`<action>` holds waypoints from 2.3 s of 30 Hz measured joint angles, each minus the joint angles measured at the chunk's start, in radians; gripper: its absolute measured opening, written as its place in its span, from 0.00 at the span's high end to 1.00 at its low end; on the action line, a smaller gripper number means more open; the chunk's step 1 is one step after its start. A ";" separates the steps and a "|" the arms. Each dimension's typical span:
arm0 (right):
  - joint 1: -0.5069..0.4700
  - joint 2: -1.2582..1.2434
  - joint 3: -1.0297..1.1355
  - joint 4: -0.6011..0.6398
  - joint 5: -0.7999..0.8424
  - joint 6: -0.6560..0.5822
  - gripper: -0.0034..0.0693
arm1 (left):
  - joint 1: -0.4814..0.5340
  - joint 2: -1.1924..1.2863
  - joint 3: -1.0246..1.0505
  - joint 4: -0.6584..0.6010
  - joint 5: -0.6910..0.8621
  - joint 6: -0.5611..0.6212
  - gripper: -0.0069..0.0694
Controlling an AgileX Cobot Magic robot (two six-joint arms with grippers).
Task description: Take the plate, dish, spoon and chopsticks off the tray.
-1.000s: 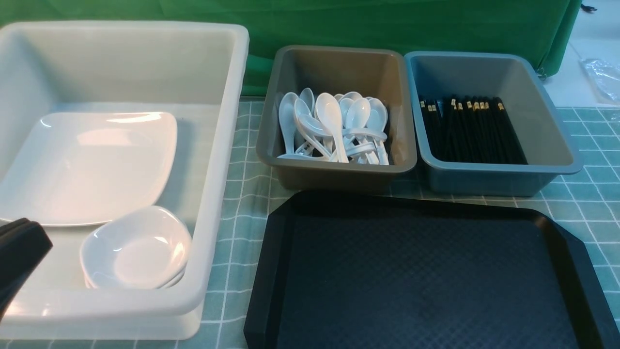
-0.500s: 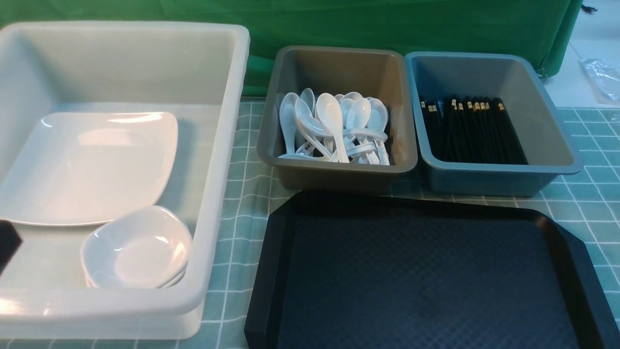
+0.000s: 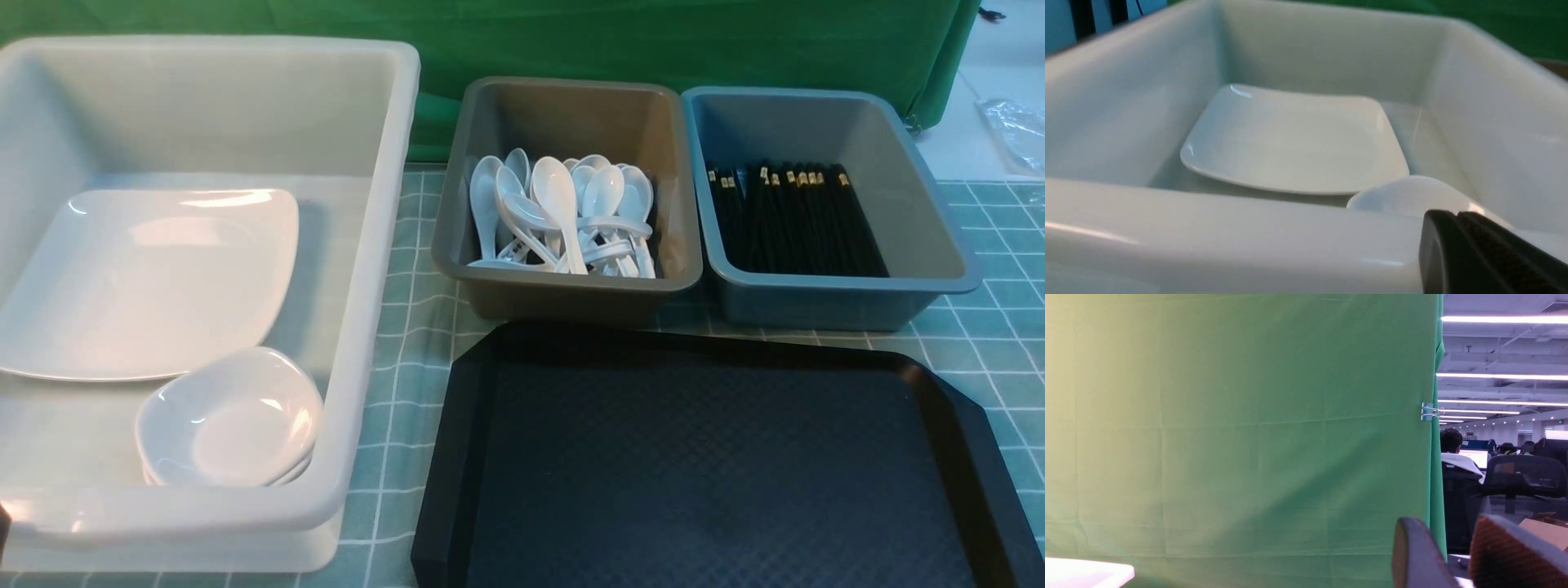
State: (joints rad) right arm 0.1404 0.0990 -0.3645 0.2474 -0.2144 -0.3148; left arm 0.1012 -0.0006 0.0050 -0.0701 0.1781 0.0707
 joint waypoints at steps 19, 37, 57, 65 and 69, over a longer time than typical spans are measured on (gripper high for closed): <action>0.000 0.000 0.000 0.000 0.000 0.002 0.62 | -0.062 -0.005 0.000 0.002 -0.006 0.006 0.89; 0.000 0.000 0.000 0.000 0.000 0.004 0.62 | -0.062 -0.006 0.000 0.002 0.005 0.035 0.89; 0.000 0.000 0.000 0.000 0.000 0.006 0.62 | -0.062 -0.006 0.000 -0.013 0.006 -0.083 0.89; 0.000 0.000 0.000 0.000 0.000 0.006 0.62 | -0.062 -0.006 0.000 -0.011 0.006 -0.086 0.89; 0.000 0.000 0.000 0.000 0.000 0.006 0.62 | -0.062 -0.006 0.000 -0.010 0.006 -0.086 0.89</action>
State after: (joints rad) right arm 0.1404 0.0990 -0.3645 0.2474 -0.2144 -0.3090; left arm 0.0397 -0.0064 0.0054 -0.0805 0.1843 -0.0149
